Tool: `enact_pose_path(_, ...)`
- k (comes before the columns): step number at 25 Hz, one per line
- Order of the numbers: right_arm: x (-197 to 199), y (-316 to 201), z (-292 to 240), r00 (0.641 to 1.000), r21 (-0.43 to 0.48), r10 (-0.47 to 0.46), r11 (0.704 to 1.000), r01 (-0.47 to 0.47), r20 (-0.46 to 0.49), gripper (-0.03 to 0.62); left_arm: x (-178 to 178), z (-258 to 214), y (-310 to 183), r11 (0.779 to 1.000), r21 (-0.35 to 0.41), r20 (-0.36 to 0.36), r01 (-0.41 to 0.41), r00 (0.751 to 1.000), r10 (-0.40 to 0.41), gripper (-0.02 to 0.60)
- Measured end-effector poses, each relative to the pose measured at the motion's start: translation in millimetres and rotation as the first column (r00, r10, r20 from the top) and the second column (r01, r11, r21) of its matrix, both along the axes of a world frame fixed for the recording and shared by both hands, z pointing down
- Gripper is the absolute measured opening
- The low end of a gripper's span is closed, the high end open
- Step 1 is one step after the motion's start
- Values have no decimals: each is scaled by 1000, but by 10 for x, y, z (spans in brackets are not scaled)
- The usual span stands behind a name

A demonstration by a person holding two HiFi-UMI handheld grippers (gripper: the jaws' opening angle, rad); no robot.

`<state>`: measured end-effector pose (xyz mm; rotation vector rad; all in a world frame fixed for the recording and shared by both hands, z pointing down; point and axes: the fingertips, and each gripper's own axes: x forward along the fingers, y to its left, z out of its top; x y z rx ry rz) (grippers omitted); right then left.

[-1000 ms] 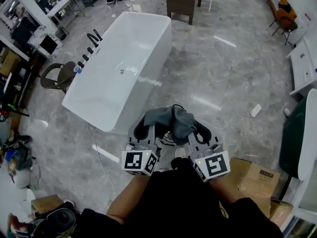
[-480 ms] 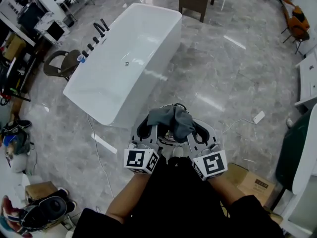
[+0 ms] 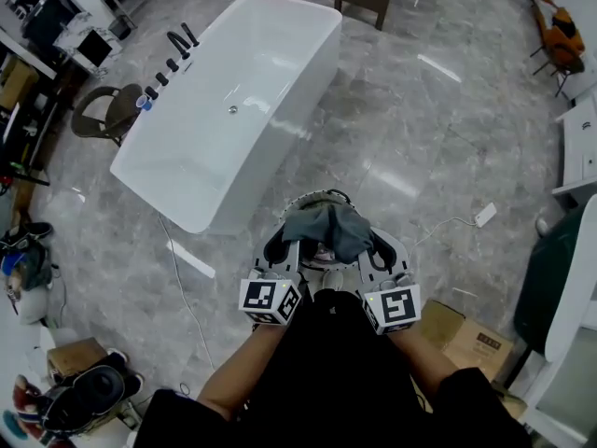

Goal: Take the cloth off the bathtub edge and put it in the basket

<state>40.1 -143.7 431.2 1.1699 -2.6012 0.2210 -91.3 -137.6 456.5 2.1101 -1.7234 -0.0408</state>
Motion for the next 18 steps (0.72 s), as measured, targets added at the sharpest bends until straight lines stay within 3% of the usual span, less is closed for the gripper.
enact_pose_path(8, 22, -104, 502, 999, -98, 43, 994, -45, -22, 51, 127, 551, -112, 993, -81, -44, -81, 996, 78, 54)
enact_pose_path(18, 46, -295, 1233, 997, -193, 36, 980, -48, -63, 51, 113, 1370, -218, 970, -240, 0, -38, 999, 40, 54)
